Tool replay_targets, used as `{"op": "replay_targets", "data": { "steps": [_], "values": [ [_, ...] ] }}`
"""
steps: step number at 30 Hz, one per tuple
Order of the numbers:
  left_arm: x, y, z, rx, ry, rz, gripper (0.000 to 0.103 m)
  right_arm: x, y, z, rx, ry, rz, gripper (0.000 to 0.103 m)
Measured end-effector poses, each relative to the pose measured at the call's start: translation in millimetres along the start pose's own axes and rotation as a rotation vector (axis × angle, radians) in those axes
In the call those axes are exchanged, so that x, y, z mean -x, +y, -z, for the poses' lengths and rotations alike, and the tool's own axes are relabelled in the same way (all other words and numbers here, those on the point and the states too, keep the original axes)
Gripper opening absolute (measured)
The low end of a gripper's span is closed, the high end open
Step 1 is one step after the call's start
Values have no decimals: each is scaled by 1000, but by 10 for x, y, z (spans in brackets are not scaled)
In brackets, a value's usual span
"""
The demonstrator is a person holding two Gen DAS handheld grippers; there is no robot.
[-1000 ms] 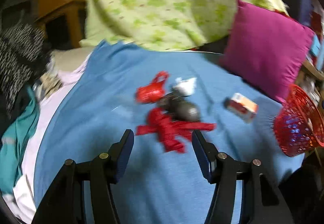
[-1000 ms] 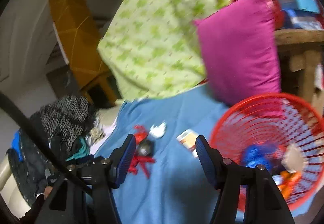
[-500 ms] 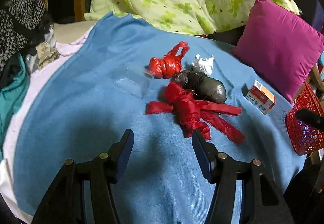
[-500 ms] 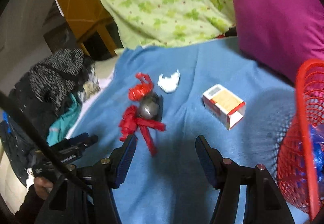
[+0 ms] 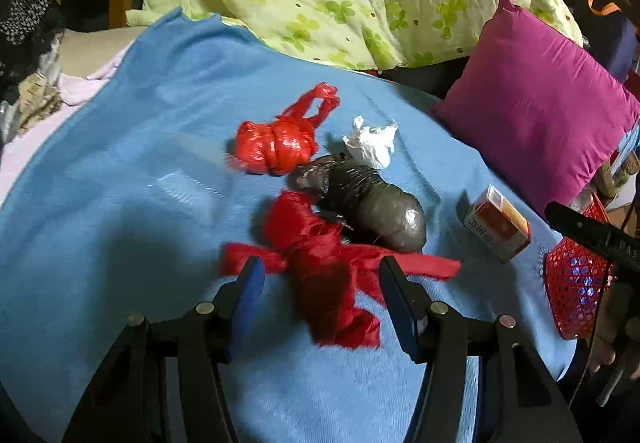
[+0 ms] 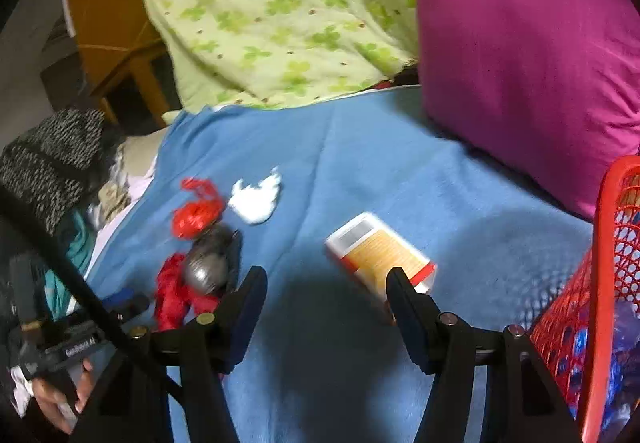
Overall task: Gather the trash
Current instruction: 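Grasp the yellow-white medicine box with the right tool while the left tool grasps the clear plastic container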
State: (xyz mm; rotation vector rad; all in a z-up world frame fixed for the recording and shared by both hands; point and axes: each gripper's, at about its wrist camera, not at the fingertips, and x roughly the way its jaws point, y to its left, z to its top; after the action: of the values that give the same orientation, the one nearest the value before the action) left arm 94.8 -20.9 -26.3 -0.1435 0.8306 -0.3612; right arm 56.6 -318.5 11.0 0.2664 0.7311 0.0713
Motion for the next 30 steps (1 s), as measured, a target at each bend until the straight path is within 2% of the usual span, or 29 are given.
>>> {"op": "replay_targets", "data": {
  "steps": [4,8,11,15,18,30],
  "values": [
    [8,186,3,70,-8,-31,60,-66,-50,-53,-4,-4,30,66],
    [182,665,-54,251,-32,-15,60,-126,-28,-54,24,-3,62,66],
    [258,891,-97,311,-54,-72,60,-172,-57,-107,14,-13,75,68],
    [222,1044,-197,333,-58,-109,60,-260,-97,-208,4,-24,89,69],
    [141,1090,-259,333,-46,-112,60,-368,-187,-252,-41,8,85,69],
    [-97,966,-536,309,-43,11,60,-631,-404,-199,-163,148,54,69]
  ]
}}
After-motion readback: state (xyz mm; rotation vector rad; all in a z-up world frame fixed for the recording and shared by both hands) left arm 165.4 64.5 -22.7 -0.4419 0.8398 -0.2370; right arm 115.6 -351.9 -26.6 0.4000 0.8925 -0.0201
